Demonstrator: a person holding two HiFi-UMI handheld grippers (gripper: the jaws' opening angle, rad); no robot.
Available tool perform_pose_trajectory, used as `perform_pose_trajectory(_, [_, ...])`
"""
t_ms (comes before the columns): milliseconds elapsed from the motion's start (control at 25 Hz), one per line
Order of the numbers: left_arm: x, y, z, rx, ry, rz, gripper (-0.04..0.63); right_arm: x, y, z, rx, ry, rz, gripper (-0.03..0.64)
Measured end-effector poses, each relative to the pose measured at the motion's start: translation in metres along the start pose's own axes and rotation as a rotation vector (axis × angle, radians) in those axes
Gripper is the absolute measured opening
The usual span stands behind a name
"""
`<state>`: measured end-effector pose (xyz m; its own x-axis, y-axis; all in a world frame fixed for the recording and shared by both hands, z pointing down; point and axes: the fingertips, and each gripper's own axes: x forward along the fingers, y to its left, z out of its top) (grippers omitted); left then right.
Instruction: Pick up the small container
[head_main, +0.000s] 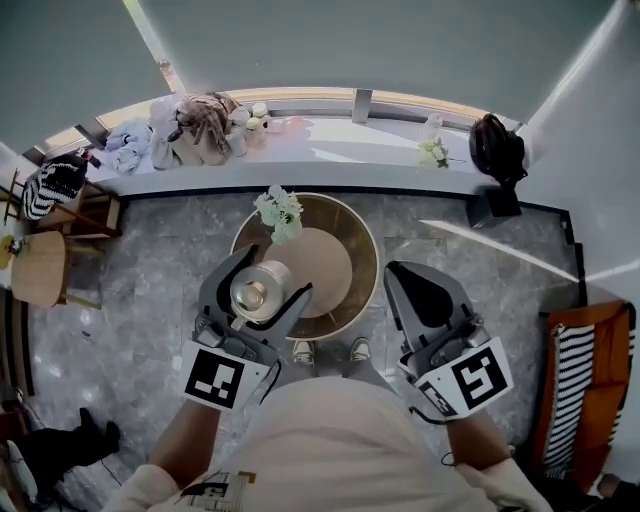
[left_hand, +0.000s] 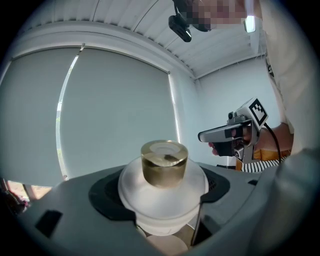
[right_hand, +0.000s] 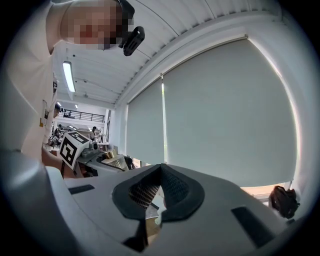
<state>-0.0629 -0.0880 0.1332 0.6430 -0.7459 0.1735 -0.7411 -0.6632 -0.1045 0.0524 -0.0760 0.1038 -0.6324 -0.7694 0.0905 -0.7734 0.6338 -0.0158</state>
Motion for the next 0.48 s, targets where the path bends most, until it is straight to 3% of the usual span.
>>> perform_pose_trajectory(480, [-0.0003, 0.0000, -0.0019, -0.009, 0.005, -0.010, 0.337, 0.0006, 0.0023, -0.0003, 0.011, 0.005, 0.004, 0.005])
